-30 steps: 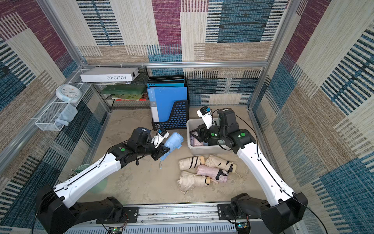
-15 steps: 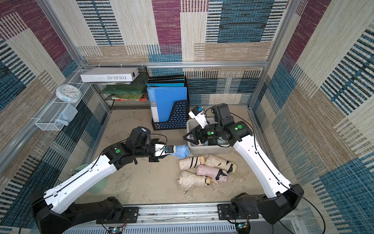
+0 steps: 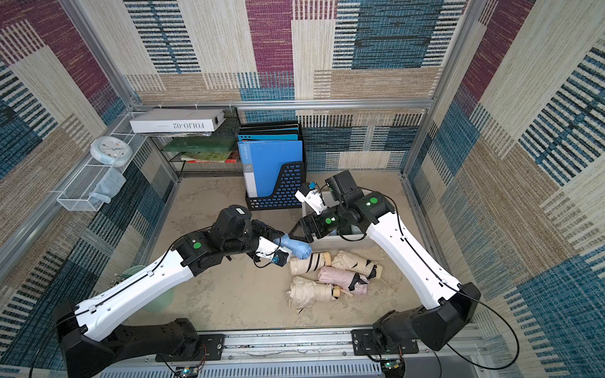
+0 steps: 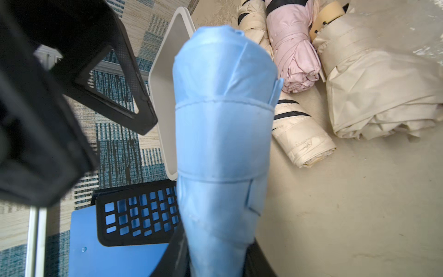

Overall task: Put the umbrella into the storage box
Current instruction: Pick up the umbrella from the center of the board.

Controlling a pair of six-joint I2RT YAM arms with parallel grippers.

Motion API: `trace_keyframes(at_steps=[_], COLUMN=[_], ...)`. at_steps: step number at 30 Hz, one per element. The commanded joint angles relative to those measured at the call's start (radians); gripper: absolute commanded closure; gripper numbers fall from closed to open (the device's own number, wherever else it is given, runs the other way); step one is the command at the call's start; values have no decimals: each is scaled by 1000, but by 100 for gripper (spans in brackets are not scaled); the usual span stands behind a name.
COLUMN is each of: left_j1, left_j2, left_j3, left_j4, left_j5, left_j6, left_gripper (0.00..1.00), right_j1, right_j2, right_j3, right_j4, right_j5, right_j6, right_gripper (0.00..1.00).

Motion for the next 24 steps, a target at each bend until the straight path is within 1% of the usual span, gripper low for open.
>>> trace_keyframes(at_steps=[1, 4, 7, 12, 15, 17, 24], left_j1=[-8, -18, -24, -24, -24, -24, -24], left_j2=[-9, -27, -36, -35, -34, -32, -22], left_j3=[-1, -28, -31, -24, -23, -22, -19], left_j4=[92, 158, 186, 187, 189, 194, 188], left_j5=[-14, -16, -21, -20, -12, -9, -11], left_j6=[61, 89, 99, 117, 122, 126, 140], left_gripper=[100, 100, 100, 100, 100, 100, 100], right_j1=[5, 5, 5, 9, 17, 21, 24], right_j2=[13, 29, 40, 61, 81, 91, 98], right_j3=[-14, -41, -32, -37, -42, -45, -60], right_j4=[-41, -38, -30, -40, -32, -17, 30], right_j5=[-17, -91, -120, -106, -127, -150, -184], right_j6=[-5, 6, 19, 17, 19, 23, 28], right_gripper=[10, 7, 6, 6, 7, 9, 34])
